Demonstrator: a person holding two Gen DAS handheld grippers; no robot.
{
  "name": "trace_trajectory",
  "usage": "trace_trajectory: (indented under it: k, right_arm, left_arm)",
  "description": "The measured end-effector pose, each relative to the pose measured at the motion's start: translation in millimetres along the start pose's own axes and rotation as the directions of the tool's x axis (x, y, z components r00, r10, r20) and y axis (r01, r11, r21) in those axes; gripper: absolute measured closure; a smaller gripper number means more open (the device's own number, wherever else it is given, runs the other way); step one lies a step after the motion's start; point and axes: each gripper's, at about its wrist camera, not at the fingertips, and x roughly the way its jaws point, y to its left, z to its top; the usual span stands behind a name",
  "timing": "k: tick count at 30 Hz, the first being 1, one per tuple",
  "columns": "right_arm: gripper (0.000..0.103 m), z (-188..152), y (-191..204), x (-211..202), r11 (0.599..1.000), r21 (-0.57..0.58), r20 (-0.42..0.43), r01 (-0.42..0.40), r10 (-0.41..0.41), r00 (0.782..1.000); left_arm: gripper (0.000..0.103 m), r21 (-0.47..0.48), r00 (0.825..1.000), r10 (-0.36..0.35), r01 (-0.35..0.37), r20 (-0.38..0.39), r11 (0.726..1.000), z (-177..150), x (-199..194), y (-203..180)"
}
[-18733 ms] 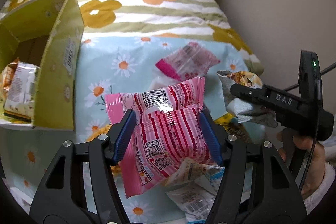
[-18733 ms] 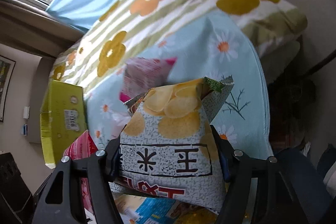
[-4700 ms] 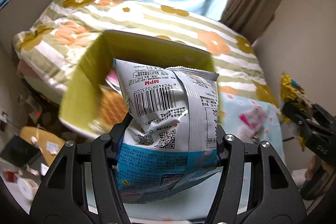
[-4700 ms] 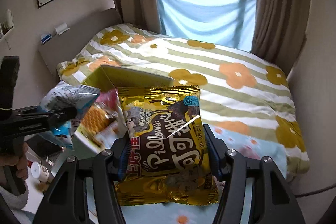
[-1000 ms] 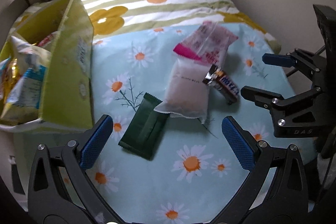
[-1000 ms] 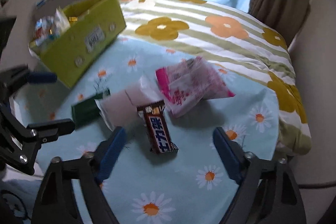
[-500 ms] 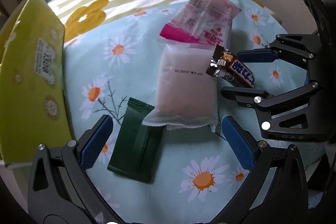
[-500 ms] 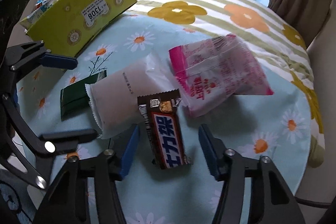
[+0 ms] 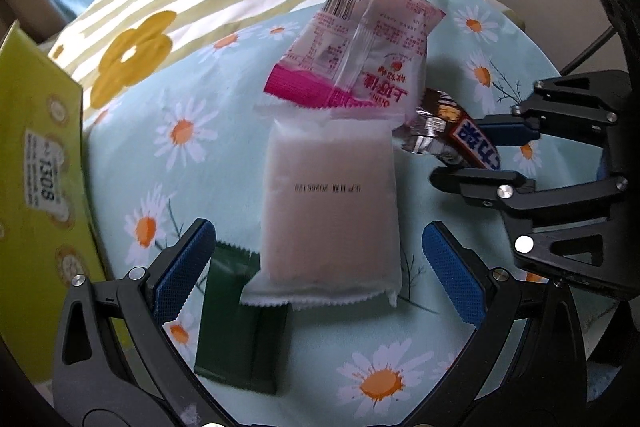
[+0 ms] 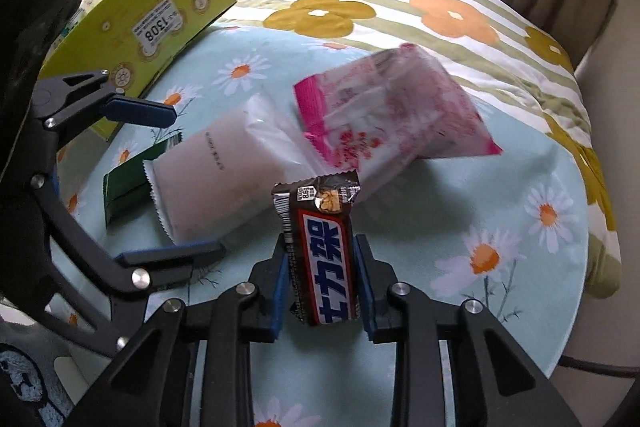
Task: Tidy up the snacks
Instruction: 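Grasp the white bread packet with the left tool while the right tool grasps the chocolate bar, then carry both snacks into the yellow box and open both tools to release them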
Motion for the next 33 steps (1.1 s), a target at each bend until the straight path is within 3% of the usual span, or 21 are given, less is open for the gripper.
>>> trace_trajectory:
  k: [8, 10, 14, 20, 27, 33]
  right_arm:
    - [0.076, -8, -18, -5, 0.997, 0.075, 0.003, 0.006, -0.006, 1.000]
    - [0.076, -9, -20, -5, 0.996, 0.086, 0.003, 0.010, -0.011, 1.000]
    - [0.076, -10, -20, -5, 0.996, 0.089, 0.003, 0.008, -0.008, 1.000]
    - [0.076, -12, -22, -5, 0.995, 0.097, 0.007, 0.011, -0.012, 1.000]
    - [0.076, -14, -24, -7, 0.995, 0.099, 0.010, 0.020, -0.021, 1.000]
    - [0.076, -12, -22, -23, 0.995, 0.099, 0.041, 0.025, -0.029, 0.999]
  left_arm:
    - [0.001, 0.009, 1.000, -0.010, 0.011, -0.006, 1.000, 12, 12, -4]
    - [0.005, 0.016, 1.000, -0.011, 0.011, -0.004, 1.000, 14, 14, -6]
    - [0.032, 0.030, 0.999, -0.011, 0.012, -0.039, 0.999, 12, 21, -9]
    - [0.042, 0.022, 1.000, -0.015, 0.016, -0.025, 1.000, 9, 20, -6]
    - [0.044, 0.023, 1.000, -0.011, 0.011, -0.017, 1.000, 8, 16, -6]
    - [0.044, 0.000, 0.999, -0.008, 0.008, 0.039, 1.000, 10, -12, -5]
